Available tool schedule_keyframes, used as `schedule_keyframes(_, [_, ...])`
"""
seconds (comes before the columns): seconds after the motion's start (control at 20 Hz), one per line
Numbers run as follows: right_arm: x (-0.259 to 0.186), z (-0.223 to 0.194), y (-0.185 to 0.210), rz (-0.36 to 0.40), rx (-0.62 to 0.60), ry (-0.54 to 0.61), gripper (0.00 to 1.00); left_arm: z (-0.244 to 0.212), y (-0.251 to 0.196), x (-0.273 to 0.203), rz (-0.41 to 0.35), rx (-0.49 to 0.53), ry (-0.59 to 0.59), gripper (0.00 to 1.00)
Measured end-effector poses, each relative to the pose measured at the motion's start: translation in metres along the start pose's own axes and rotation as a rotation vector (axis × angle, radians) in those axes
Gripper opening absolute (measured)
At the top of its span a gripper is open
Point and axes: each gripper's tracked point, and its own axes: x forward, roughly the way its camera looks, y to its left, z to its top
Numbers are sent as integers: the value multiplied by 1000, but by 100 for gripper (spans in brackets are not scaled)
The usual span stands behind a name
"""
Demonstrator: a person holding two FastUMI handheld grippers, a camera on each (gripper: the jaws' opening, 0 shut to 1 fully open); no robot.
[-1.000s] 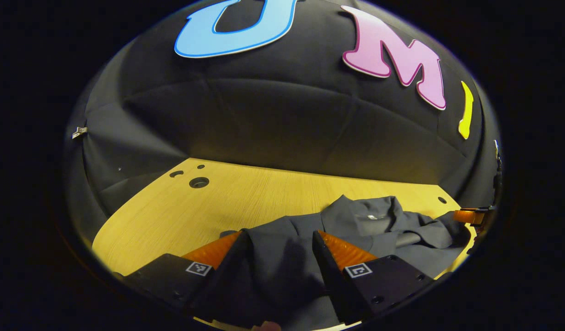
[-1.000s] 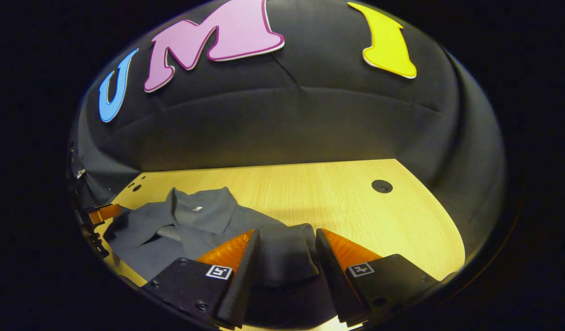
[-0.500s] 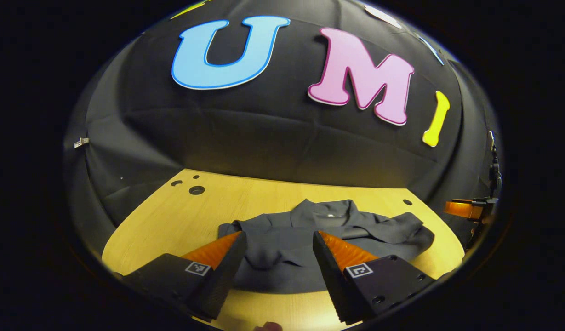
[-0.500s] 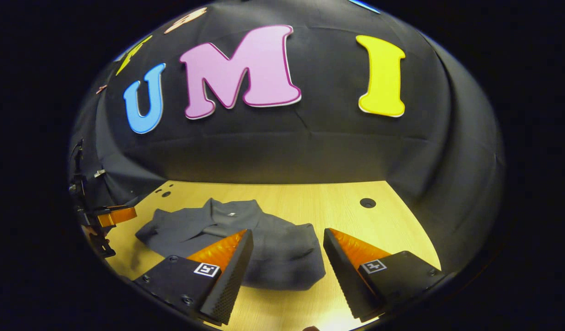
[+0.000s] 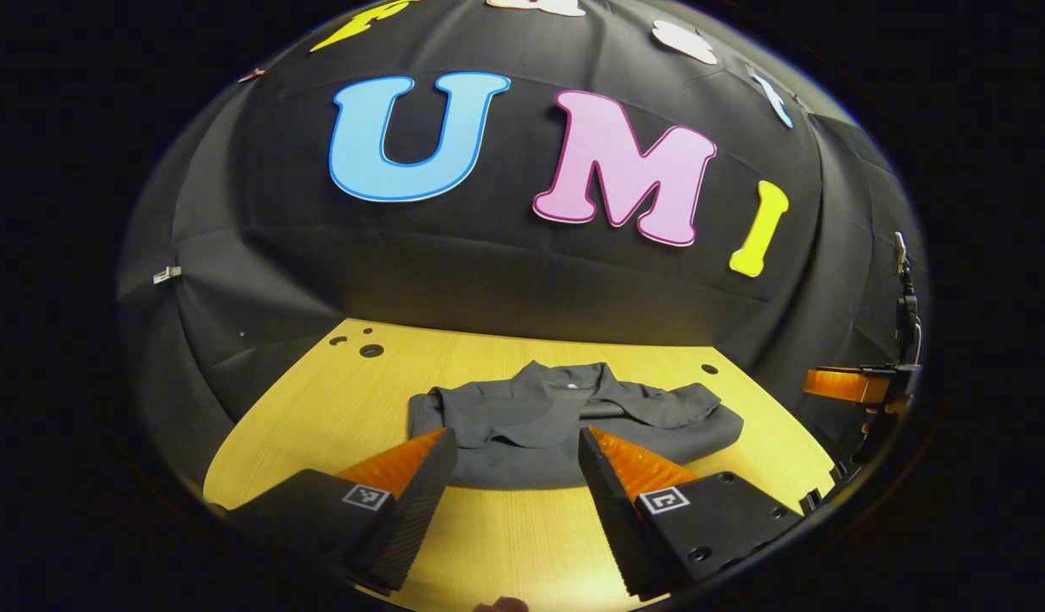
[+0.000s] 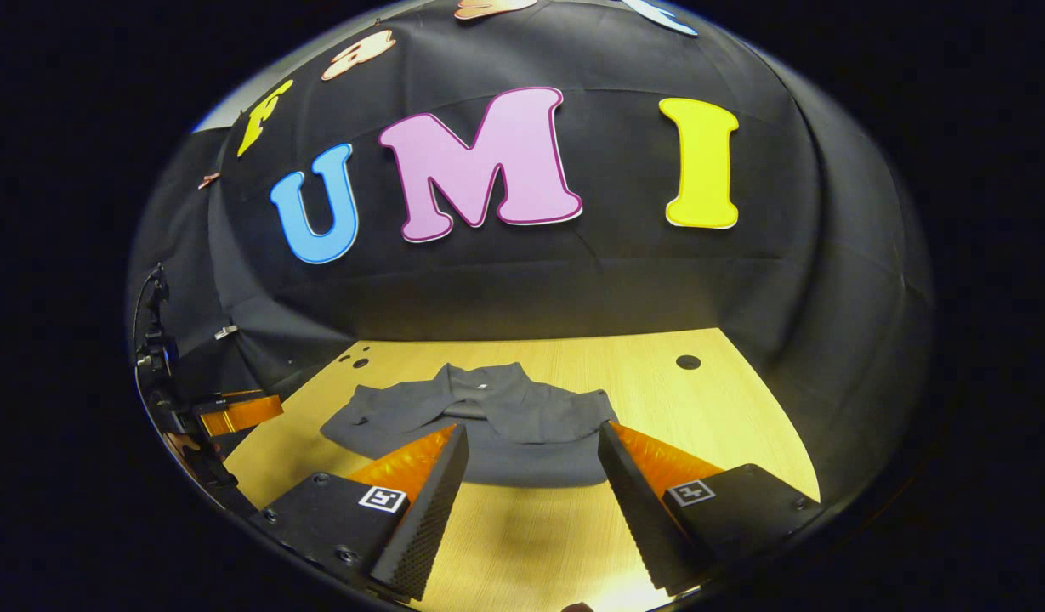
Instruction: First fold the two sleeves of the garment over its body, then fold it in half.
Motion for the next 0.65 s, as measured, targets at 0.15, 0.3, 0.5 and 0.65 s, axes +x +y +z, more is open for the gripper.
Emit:
schedule_keyframes(0.15, [-19,-12,5,3,-12,16,95,-13,-10,-23,-4,-11,24,91])
schedule_keyframes(0.3, [-38,-15,6,4,-23,3,95,-28,-18,-38,-1,-1,52,91])
schedule_keyframes(0.5, [-51,-27,4,35,-40,16,95,-41,-22,-52,36,43,72,91])
schedule_keyframes(0.65, [-58,-31,4,61,-31,25,95,-39,-25,-61,68,59,67,91])
